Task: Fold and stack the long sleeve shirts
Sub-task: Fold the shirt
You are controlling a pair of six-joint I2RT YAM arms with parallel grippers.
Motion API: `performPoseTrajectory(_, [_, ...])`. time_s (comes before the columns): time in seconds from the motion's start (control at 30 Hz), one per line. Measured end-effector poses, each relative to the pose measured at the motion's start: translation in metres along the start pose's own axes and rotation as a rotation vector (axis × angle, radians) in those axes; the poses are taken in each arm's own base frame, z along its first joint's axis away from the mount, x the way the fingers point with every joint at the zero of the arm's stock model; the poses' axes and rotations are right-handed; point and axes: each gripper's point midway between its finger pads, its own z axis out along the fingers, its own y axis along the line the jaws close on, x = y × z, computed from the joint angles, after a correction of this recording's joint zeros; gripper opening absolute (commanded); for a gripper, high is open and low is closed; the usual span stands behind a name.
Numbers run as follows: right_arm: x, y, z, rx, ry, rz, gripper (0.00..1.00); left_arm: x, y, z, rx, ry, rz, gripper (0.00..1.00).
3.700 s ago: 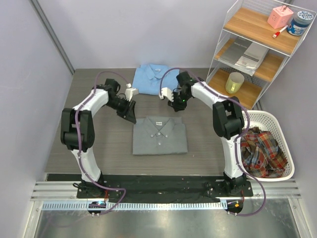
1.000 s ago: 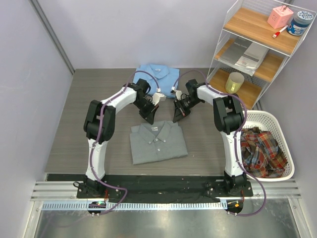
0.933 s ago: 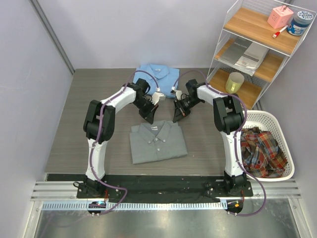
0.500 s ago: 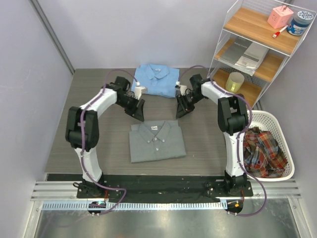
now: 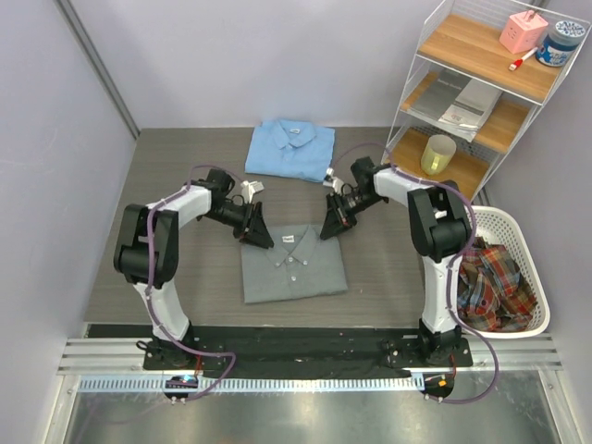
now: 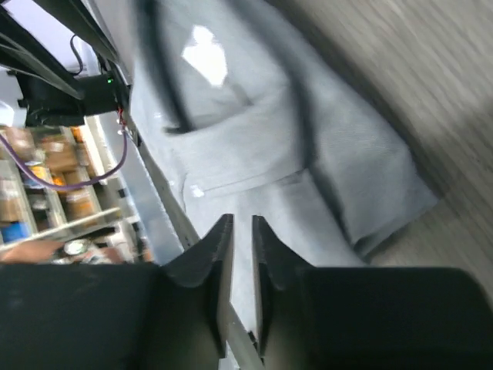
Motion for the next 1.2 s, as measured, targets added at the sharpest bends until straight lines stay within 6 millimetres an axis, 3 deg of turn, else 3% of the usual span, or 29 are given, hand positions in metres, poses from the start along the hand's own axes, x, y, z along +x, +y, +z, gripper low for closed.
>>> performPoseTrajectory(0.03, [0.007, -0.008, 0.009, -0.003, 0.023, 0.042, 0.38, 0.0, 0.008, 0.003, 0.004, 0.008, -0.04, 0.42])
performPoseTrajectory(0.13, [0.015, -0.033, 0.024, -0.007, 0.034, 0.147, 0.53, -0.003, 0.041, 0.004, -0.005, 0.009, -0.137, 0.43])
performPoseTrajectory(0.2, [0.01, -0.033, 0.019, -0.046, 0.008, 0.231, 0.61, -0.011, 0.062, 0.002, -0.019, 0.003, -0.179, 0.44])
performPoseTrajectory(0.3, [-0.004, -0.038, 0.006, -0.044, -0.054, 0.264, 0.64, -0.027, 0.084, -0.005, -0.033, -0.013, -0.22, 0.49])
performPoseTrajectory(0.37, [-0.014, -0.041, -0.002, -0.015, -0.096, 0.252, 0.71, -0.037, 0.087, -0.015, -0.049, -0.038, -0.188, 0.55])
performPoseTrajectory(0.47, [-0.023, -0.047, -0.019, 0.048, -0.158, 0.22, 0.73, -0.048, 0.084, -0.031, -0.077, -0.088, -0.111, 0.64])
performPoseTrajectory(0.53, [-0.022, -0.043, -0.032, 0.091, -0.193, 0.192, 0.83, -0.042, 0.072, -0.045, -0.104, -0.123, -0.082, 0.7])
performPoseTrajectory(0.67, [-0.019, -0.025, -0.061, 0.184, -0.278, 0.075, 0.87, -0.027, 0.039, -0.07, -0.155, -0.217, 0.006, 0.79])
performPoseTrajectory(0.73, [-0.02, -0.026, -0.067, 0.232, -0.291, 0.0, 0.88, -0.024, 0.035, -0.073, -0.17, -0.239, 0.025, 0.79])
performPoseTrajectory(0.9, [-0.029, -0.075, -0.052, 0.346, -0.165, -0.124, 0.9, -0.017, 0.069, -0.056, -0.232, -0.155, -0.013, 0.8])
performPoseTrajectory(1.03, [-0.041, -0.081, -0.05, 0.34, -0.083, -0.281, 0.95, -0.019, 0.09, -0.051, -0.264, -0.015, 0.107, 0.81])
performPoseTrajectory(1.2, [-0.037, -0.082, -0.048, 0.304, 0.037, -0.459, 1.0, -0.058, 0.104, -0.055, -0.245, 0.088, 0.357, 0.86])
